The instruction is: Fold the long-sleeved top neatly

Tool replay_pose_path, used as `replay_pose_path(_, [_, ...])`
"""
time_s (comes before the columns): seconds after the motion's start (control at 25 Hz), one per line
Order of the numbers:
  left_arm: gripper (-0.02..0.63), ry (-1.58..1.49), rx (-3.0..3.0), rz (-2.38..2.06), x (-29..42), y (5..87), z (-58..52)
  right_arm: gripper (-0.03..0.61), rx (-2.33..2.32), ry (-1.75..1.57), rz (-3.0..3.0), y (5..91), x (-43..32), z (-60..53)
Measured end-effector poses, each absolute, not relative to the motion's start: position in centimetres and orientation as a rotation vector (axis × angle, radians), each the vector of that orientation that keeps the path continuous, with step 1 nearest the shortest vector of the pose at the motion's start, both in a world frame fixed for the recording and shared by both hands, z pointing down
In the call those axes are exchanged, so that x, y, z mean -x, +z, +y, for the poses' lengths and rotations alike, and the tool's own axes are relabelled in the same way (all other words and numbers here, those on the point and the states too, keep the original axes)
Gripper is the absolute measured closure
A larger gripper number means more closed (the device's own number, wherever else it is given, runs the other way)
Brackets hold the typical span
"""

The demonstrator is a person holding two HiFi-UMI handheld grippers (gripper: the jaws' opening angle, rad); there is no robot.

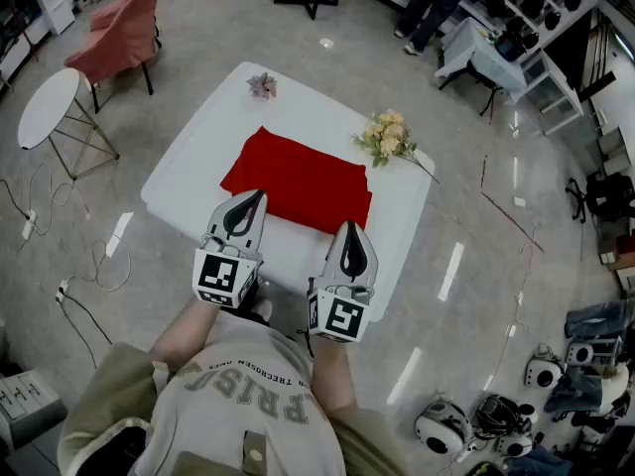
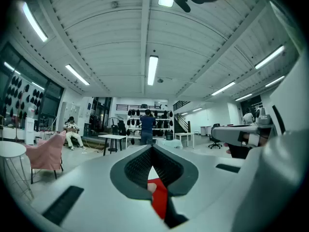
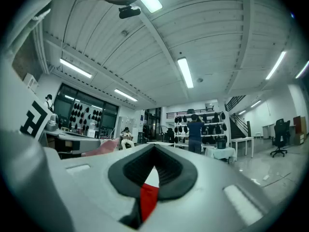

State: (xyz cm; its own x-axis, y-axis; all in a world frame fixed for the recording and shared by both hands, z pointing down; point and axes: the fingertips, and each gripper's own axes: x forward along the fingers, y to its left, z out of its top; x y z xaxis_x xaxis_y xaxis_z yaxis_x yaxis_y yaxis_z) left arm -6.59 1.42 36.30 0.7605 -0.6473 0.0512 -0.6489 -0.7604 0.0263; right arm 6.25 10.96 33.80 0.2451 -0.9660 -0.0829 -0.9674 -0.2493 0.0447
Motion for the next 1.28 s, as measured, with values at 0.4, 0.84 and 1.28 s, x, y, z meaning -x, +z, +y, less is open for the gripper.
replay_pose_path(0.4, [0.603,0.004,-2.963,-1.071,6.9,34.7,1.8,0.577,2.436,0.218,1.95,31.7,-4.9,10.8])
replay_pose_path(0.84, [0.603,0.011,-2.989,-1.057,6.8,34.4,2.0,0.58,2.5,0.27,1.936,31.1,-4.8,10.9])
replay_pose_path(1.28, [0.603,-0.033,-2.992,-1.055,6.8,33.3,1.9,0.58,2.508,0.295,1.935,30.8,-4.6,10.8])
